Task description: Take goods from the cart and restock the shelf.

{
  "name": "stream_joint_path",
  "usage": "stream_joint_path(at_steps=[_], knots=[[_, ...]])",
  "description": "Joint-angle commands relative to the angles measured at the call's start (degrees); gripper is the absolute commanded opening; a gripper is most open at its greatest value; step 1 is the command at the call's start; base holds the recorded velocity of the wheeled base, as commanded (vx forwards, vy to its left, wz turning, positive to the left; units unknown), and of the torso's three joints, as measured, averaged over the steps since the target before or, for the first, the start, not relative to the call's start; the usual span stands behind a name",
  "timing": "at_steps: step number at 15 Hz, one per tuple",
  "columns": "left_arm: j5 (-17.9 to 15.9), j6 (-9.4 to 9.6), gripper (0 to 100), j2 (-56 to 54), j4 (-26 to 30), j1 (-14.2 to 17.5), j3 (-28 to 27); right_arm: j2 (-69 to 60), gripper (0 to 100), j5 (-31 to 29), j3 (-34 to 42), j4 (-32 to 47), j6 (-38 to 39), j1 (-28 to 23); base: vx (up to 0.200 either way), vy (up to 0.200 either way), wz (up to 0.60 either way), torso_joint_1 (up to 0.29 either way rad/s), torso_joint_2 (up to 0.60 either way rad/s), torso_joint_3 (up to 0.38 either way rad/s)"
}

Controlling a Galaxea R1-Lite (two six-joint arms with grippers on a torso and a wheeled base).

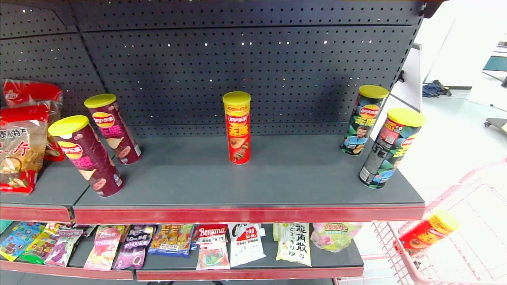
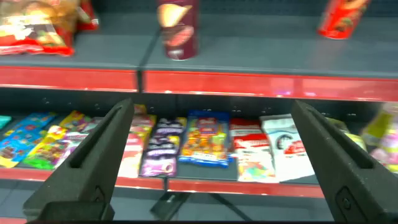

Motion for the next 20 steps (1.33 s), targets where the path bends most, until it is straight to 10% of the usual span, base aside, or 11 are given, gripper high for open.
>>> stream_joint_path(at_steps=[1, 9, 20], knots=[[0.07, -0.03, 100, 0.0, 0.01, -0.01, 0.0, -0.02, 100, -0.02, 0.0, 0.0, 0.0, 0.01, 0.0, -0.2, 0.0, -0.002, 0.01, 0.007], [0.07, -0.03, 100, 0.0, 0.01, -0.01, 0.0, -0.02, 100, -0.02, 0.0, 0.0, 0.0, 0.01, 0.0, -0.2, 0.0, 0.002, 0.0, 0.001], [0.07, -0.03, 100, 0.0, 0.01, -0.01, 0.0, -0.02, 100, -0.02, 0.0, 0.0, 0.0, 0.01, 0.0, 0.0, -0.44, 0.001, 0.0, 0.004]])
